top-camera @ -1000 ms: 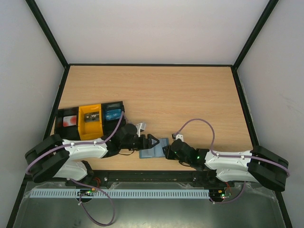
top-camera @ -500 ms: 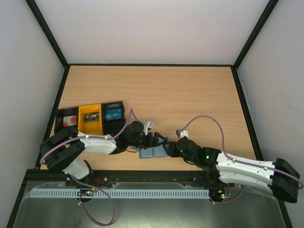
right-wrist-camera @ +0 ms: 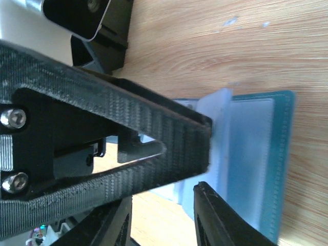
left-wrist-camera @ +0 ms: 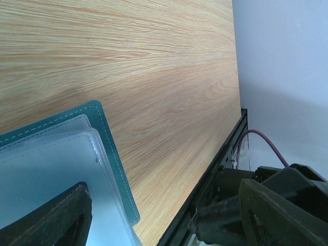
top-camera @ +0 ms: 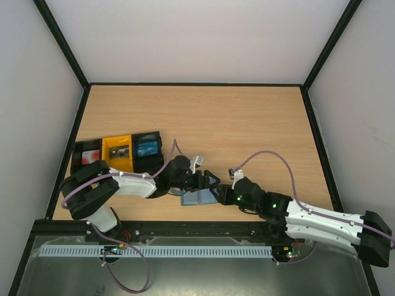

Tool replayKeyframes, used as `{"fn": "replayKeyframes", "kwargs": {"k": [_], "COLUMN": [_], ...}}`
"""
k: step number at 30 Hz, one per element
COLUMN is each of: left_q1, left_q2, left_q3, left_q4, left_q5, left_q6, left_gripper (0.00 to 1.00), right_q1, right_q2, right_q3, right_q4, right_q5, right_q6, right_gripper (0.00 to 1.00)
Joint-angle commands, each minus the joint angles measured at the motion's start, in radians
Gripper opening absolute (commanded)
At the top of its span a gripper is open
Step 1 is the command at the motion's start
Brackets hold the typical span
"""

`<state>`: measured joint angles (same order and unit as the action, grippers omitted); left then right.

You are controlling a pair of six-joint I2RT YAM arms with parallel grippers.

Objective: Take the credit cards out of the card holder

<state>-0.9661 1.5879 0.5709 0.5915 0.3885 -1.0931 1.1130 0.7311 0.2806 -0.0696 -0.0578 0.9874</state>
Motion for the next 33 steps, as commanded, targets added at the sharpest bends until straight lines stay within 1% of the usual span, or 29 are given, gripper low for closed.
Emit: {"fn": "replayKeyframes", "kwargs": {"k": [1,5,9,12,15,19,23,28,33], "left_q1": [0.024,0.040,0.054,0.055,0.056,0.060,0.067,0.068,0.067], "left_q2": [0.002,-0.017,-0.052,-0.127,-0.226,-0.330,-0.388,-0.400,-0.397], "left_q3": [-0.013,-0.014,-0.004,-0.005,0.006,-0.017,-0.081,-0.160,-0.177], "left_q4": [0.021,-0.009,-0.073,-0.161,-0.284,-0.395,-0.384,-0.285,-0.280], "left_q5": [0.016,0.013,-0.004,-0.069,-0.128,-0.194,-0.191,-0.160,-0.161], "left_q6": [0.000,0.012,0.030,0.044,0.065,0.069,0.059,0.027,0.033], "left_gripper": [0.79,0.79,0.79,0.79,0.80,0.83,0.85,0.85,0.85], "right_q1": [0.002,0.004,0.004,0.004,0.005,0.004,0.004,0.004,0.005], "right_q2": [0.089,0.199,0.315,0.387,0.439,0.500,0.523,0.487,0.443], "right_q3": [-0.015,-0.012,0.005,-0.008,-0.016,0.002,0.007,0.039,0.050], "right_q4": [0.208,0.292,0.280,0.304,0.339,0.297,0.276,0.264,0.353], "right_q5": [-0.067,-0.078,-0.022,0.009,0.010,0.046,0.059,0.030,-0.005], "right_q6": [0.052,0.064,0.056,0.058,0.057,0.050,0.059,0.067,0.068], "right_gripper": [0.31,0.28,0.26,0.24,0.23,0.22,0.20,0.19,0.19]}}
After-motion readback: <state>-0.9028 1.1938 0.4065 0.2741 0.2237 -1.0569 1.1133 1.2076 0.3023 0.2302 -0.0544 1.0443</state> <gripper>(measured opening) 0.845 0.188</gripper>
